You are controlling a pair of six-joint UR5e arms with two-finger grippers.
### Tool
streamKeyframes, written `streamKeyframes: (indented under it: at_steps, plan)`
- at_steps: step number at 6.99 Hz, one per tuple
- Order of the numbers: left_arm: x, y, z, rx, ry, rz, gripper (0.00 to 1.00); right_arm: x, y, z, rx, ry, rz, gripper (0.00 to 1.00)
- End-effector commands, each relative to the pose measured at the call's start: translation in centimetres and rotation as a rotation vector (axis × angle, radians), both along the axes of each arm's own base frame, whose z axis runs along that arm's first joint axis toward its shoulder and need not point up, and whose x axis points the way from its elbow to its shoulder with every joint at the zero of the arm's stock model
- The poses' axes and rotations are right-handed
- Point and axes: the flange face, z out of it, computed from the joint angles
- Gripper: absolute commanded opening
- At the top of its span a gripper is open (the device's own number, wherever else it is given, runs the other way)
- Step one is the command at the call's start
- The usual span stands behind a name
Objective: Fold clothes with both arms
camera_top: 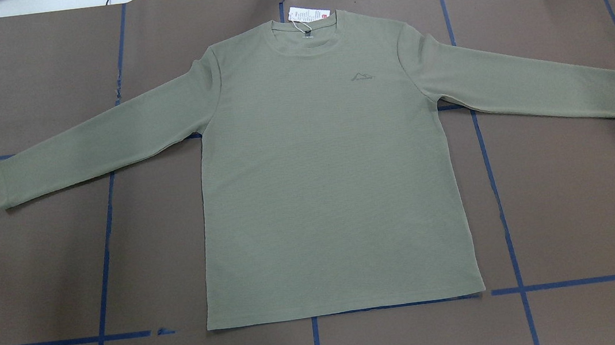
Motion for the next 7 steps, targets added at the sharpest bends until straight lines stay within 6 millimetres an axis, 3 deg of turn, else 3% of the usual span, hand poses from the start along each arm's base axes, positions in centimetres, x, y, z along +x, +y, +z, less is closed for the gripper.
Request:
streamKeyframes:
  at_steps: [1, 2, 4, 5, 6, 7]
  plan:
    - [0.0, 0.0, 0.0, 0.000, 0.000, 0.001, 1.00, 0.1, 0.3, 0.2, -0.008, -0.005, 0.005, 1.00]
    - [0.0, 0.0, -0.2, -0.001, 0.002, -0.001, 1.00, 0.1, 0.0, -0.1, -0.011, -0.007, 0.013, 1.00]
    - [0.0, -0.1, -3.4, 0.065, 0.005, -0.001, 1.00, -0.7, -0.9, -1.3, 0.003, 0.004, 0.015, 1.00]
    - [0.2, -0.7, -4.0, 0.082, 0.022, 0.003, 1.00, -1.1, -2.2, -3.0, 0.033, 0.006, 0.009, 1.00]
    - [0.9, -1.0, -2.7, 0.111, 0.024, 0.012, 1.00, -1.6, -1.3, -0.9, -0.009, 0.003, -0.001, 1.00]
    - [1.0, -1.1, -0.4, 0.155, 0.034, 0.016, 1.00, -3.4, -2.0, -0.4, 0.012, 0.015, -0.035, 1.00]
